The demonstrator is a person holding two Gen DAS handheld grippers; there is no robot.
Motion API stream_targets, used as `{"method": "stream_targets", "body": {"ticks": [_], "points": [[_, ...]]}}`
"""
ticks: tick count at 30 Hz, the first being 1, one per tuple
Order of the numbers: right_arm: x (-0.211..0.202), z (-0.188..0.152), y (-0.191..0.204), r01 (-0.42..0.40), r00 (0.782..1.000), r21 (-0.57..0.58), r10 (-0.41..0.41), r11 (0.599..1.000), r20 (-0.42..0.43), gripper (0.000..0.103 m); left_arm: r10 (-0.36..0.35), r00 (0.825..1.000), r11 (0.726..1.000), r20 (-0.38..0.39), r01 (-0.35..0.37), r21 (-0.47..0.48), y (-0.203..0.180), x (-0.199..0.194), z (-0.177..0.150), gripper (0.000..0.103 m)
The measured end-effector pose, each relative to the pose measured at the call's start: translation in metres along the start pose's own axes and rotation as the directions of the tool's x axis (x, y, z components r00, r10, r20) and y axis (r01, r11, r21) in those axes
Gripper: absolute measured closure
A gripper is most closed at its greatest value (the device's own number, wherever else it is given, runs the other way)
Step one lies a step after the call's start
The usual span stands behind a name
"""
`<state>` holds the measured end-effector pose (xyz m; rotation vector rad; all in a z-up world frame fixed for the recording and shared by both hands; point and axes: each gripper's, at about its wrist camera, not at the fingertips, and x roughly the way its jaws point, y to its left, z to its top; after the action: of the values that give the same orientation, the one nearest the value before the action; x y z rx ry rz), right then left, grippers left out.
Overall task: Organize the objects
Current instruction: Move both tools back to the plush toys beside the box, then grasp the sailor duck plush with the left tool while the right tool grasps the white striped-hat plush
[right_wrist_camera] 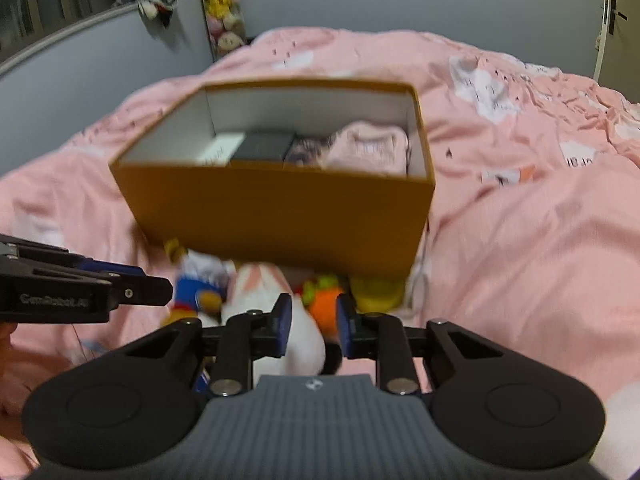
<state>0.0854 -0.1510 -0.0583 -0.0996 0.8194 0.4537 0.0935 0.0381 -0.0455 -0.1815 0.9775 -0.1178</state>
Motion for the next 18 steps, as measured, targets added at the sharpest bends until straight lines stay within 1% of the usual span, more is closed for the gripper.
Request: {"method": "stream_targets", "body": {"ticks": [2, 4, 6, 8, 10, 11, 12, 14, 15, 18], "points": [[0.0, -0.003, 0.002, 0.006, 1.0, -0.012, -0.006, 1.0, -0.008, 0.08, -0.011, 1.0, 1.0, -0.016, 0.011, 0.015, -0.006, 0.007, -0.002, 0.066], [0.0, -0.005, 0.002, 0.016, 1.0, -0.021, -0.017, 1.0, -0.016, 0.08, -0.003, 0.999, 1.0, -0.042, 0.002, -0.003, -0.007, 0.017, -0.002, 0.065], [0.001, -0.006, 0.001, 0.013, 1.0, -0.017, -0.013, 1.0, -0.028, 0.08, 0.013, 0.998, 1.0, -0.059, -0.014, -0.022, -0.006, 0.022, -0.008, 0.061], [0.002, -0.008, 0.0, 0.001, 0.999, -0.011, -0.001, 1.0, -0.039, 0.08, 0.043, 0.997, 0.999, -0.07, -0.045, -0.017, -0.007, 0.026, -0.011, 0.06], [0.004, -0.008, 0.002, -0.02, 0.999, -0.018, 0.019, 1.0, -0.046, 0.08, 0.073, 0.994, 0.997, -0.081, -0.073, 0.01, -0.011, 0.029, -0.011, 0.055], [0.004, -0.008, 0.004, -0.027, 0.999, -0.026, 0.026, 0.999, -0.046, 0.08, 0.099, 0.991, 0.995, -0.094, -0.095, 0.043, -0.016, 0.032, -0.012, 0.054], [0.005, -0.008, 0.006, -0.032, 0.999, -0.037, 0.03, 0.999, -0.044, 0.08, 0.128, 0.986, 0.989, -0.107, -0.12, 0.082, -0.022, 0.035, -0.013, 0.05], [0.005, -0.009, 0.011, -0.041, 0.998, -0.061, 0.039, 0.997, -0.042, 0.08, 0.186, 0.976, 0.977, -0.117, -0.171, 0.124, -0.028, 0.039, -0.015, 0.049], [0.005, -0.009, 0.013, -0.043, 0.998, -0.07, 0.04, 0.997, -0.043, 0.08, 0.194, 0.973, 0.976, -0.123, -0.178, 0.128, -0.027, 0.04, -0.016, 0.046], [0.006, -0.011, 0.016, -0.053, 0.997, -0.09, 0.048, 0.995, -0.052, 0.079, 0.172, 0.976, 0.983, -0.131, -0.161, 0.093, -0.016, 0.037, -0.019, 0.046]]}}
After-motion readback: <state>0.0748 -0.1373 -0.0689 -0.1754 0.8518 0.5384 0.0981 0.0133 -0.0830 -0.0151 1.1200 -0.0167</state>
